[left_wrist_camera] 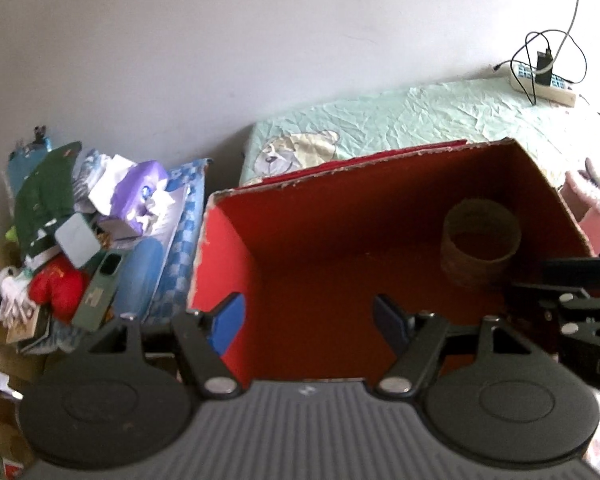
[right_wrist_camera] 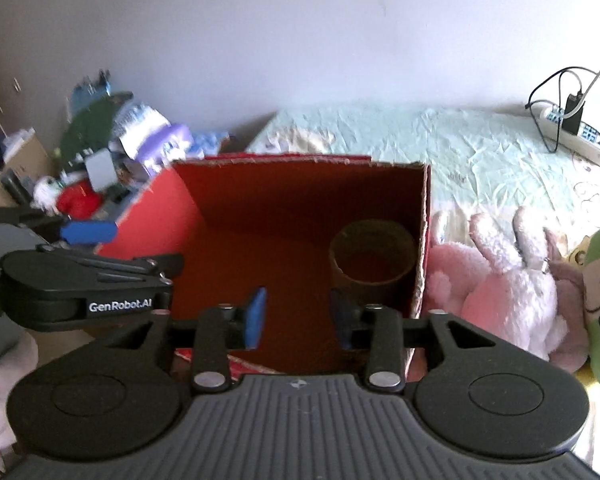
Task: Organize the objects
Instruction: 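Lower the right tool and grasp the orange gourd by its neck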
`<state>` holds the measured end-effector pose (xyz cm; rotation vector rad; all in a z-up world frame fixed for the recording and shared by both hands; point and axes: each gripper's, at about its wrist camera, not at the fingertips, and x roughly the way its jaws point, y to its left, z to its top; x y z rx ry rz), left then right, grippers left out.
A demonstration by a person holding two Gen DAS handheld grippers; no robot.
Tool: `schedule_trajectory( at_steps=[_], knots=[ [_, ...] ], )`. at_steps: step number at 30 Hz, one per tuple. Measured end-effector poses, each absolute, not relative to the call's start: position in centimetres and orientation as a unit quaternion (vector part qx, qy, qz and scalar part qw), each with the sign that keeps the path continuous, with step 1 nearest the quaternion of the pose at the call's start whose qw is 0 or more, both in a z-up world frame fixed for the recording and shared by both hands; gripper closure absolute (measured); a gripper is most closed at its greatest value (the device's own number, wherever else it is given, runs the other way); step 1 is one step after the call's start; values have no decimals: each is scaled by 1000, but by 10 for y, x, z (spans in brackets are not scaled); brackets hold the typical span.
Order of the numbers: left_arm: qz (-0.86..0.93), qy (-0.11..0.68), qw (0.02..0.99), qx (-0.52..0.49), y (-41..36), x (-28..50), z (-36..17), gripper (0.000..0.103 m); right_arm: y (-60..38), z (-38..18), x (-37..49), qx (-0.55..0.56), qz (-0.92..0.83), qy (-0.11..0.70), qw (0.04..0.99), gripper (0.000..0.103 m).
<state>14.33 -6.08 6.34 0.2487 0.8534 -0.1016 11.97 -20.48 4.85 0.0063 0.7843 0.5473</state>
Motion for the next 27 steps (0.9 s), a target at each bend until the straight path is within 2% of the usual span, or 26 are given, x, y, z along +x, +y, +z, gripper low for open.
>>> schedule_trajectory(
  at_steps=[2, 6, 19, 23, 27],
  knots=[
    [-47, 412, 903, 110, -60, 135, 68, 29, -212, 51, 109, 7, 268, 353, 896, 50],
    [-32, 415, 904, 98, -63, 118, 72, 32, -224, 57, 95, 14, 291, 330, 898, 50],
    [0, 426, 903, 54, -62, 59, 71, 37, -267, 52, 75, 60, 395, 346, 849, 52],
    [-9, 430, 902, 43, -61, 36, 65, 41, -273, 32, 69, 65, 416, 365, 830, 61],
    [-43, 439, 897, 32, -67, 19, 54, 44, -272, -1, 75, 87, 409, 418, 807, 71]
  ],
)
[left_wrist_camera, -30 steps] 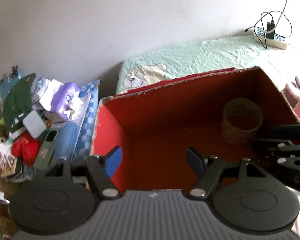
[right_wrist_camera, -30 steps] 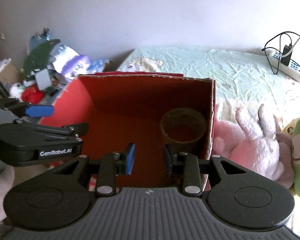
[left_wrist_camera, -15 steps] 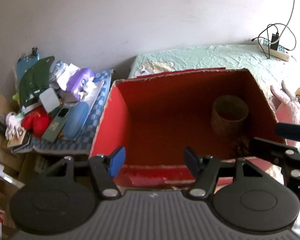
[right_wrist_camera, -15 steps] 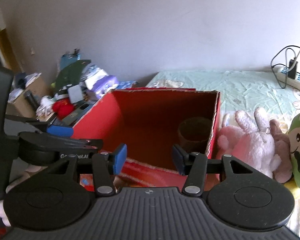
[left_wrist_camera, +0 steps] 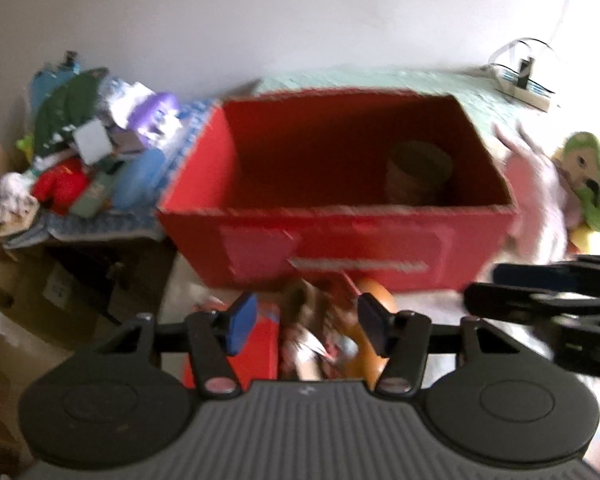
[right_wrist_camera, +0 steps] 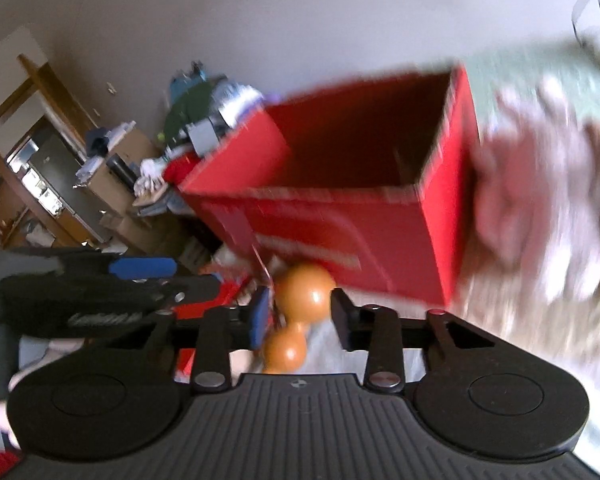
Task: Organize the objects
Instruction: 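Lower the right tool and grasp the orange gourd by its neck, then lift the orange gourd with the right tool and carry it over the box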
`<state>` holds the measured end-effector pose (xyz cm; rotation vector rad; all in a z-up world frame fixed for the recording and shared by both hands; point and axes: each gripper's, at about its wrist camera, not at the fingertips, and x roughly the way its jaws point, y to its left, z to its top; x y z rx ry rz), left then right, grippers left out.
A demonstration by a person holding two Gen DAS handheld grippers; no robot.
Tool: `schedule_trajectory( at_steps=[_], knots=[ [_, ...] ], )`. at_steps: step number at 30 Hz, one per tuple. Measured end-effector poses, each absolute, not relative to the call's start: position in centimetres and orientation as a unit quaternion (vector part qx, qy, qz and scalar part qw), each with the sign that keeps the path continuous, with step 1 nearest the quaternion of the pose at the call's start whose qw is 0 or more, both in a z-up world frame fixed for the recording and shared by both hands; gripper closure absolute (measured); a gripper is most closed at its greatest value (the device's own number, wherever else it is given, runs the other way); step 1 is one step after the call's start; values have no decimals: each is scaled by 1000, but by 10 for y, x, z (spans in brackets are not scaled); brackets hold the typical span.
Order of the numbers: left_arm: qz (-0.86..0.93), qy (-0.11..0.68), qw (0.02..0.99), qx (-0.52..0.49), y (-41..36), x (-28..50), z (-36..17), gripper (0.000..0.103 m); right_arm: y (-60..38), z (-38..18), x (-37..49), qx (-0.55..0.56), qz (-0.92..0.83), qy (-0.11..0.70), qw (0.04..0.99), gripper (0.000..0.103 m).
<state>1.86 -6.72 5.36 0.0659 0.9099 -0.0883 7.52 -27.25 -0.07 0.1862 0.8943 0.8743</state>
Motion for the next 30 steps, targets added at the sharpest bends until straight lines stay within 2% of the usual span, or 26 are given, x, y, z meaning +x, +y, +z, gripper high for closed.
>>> schedule_trajectory(
  at_steps=[2, 9, 11, 13, 23, 30],
  knots=[
    [-62, 446, 892, 33, -72, 12, 45, 47, -274, -15, 81, 110, 407, 442, 792, 74],
    [-119, 461, 879, 35, -87, 8, 6, 53, -270, -36, 95, 164, 412, 485, 753, 74],
    [-124, 475, 871, 25, -87, 14, -6, 62, -266, -40, 99, 169, 413, 493, 748, 74],
    [-133, 486, 864, 9, -85, 20, -15, 65, -262, -45, 103, 175, 409, 503, 741, 73],
    [-172, 504, 846, 14, -85, 44, -38, 67, -250, -62, 112, 191, 412, 537, 711, 73],
    [-178, 516, 837, 32, -92, 52, -47, 65, -241, -68, 114, 187, 417, 545, 703, 58]
  ],
)
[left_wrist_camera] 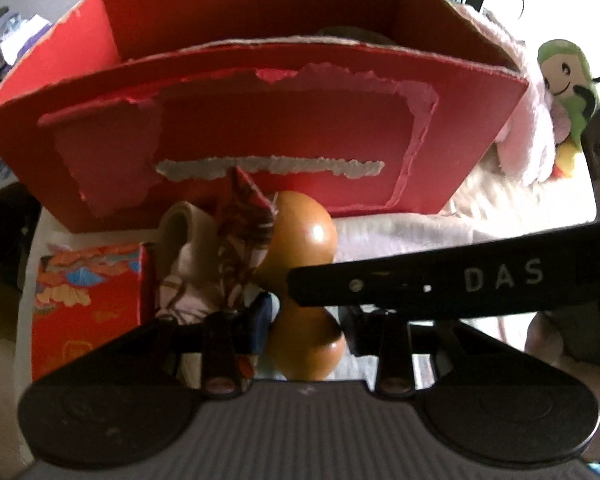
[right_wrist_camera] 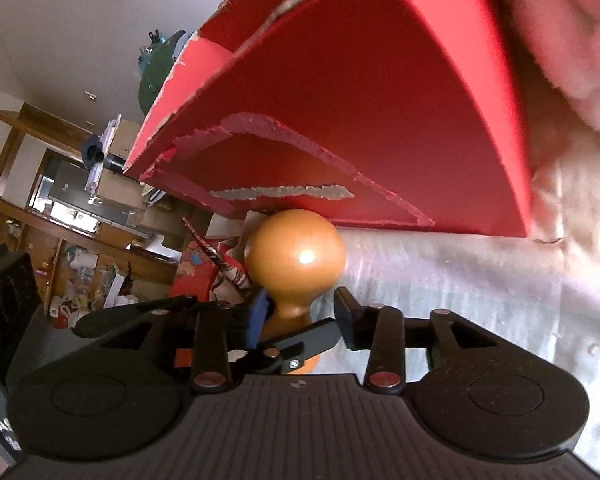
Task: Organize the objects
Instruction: 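Lift the orange gourd with the right tool and carry it over the box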
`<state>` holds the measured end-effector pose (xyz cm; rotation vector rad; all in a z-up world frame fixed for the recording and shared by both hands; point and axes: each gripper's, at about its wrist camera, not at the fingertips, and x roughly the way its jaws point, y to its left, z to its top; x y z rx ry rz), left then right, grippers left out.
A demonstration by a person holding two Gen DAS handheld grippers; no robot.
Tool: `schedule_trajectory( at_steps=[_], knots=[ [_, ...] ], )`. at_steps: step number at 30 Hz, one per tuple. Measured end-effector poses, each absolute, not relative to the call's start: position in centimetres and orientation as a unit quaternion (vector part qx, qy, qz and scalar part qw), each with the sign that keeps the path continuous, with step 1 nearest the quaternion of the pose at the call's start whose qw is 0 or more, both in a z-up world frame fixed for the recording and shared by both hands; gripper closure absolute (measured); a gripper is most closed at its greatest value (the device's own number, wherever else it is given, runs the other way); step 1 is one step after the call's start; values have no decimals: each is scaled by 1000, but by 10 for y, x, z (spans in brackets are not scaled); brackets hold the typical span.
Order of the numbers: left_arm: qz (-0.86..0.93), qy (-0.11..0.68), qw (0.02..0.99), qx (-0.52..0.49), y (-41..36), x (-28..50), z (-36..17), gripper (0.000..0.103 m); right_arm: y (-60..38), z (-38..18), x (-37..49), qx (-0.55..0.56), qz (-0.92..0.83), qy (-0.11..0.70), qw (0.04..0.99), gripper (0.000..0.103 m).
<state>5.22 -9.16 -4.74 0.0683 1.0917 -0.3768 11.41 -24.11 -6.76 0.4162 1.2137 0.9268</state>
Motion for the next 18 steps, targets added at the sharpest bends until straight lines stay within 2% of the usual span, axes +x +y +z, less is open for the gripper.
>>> schedule_trajectory(
  at_steps=[10, 18],
  knots=[
    [-187, 518, 832, 63, -99, 47, -45, 65, -256, -63, 115, 188, 425, 551, 693, 62],
    [-248, 511, 821, 61, -121, 26, -22, 65, -311, -47, 111, 196, 414, 545, 703, 63]
  ],
)
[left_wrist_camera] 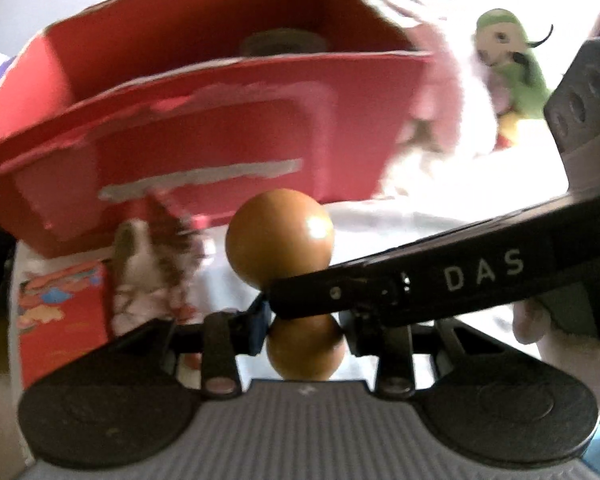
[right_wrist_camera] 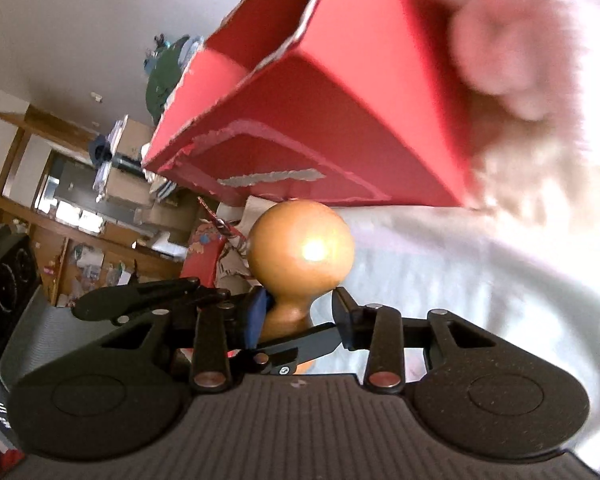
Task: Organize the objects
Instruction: 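Lift the orange gourd with the right tool and carry it over the box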
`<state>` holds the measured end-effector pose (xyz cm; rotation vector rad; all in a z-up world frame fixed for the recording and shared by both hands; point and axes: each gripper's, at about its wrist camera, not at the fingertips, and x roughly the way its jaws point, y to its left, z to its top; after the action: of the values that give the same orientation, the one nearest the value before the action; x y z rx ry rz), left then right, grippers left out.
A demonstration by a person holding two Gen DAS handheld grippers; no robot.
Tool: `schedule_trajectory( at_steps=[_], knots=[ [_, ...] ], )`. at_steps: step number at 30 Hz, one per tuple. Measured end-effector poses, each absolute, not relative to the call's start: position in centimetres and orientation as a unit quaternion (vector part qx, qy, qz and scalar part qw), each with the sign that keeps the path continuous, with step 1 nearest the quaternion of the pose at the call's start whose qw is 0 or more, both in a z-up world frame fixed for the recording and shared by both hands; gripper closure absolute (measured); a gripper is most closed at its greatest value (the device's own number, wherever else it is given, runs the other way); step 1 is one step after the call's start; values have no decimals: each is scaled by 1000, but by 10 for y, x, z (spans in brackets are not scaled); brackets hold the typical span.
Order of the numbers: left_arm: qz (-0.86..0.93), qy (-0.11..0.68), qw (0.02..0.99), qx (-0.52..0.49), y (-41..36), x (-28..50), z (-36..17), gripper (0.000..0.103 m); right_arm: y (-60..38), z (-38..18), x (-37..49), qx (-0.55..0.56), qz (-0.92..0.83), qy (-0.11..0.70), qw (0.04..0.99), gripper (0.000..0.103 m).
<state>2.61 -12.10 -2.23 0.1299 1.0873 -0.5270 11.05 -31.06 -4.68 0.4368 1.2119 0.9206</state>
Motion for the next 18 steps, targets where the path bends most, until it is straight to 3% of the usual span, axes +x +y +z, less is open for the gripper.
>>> schedule_trajectory(
  at_steps=[13, 18],
  knots=[
    [-374, 426, 819, 86, -188, 1, 51, 65, -409, 15, 93, 229, 378, 451, 775, 64],
    [-388, 385, 833, 87, -198, 3, 80, 65, -398, 43, 99, 223, 387, 408, 796, 64]
  ],
)
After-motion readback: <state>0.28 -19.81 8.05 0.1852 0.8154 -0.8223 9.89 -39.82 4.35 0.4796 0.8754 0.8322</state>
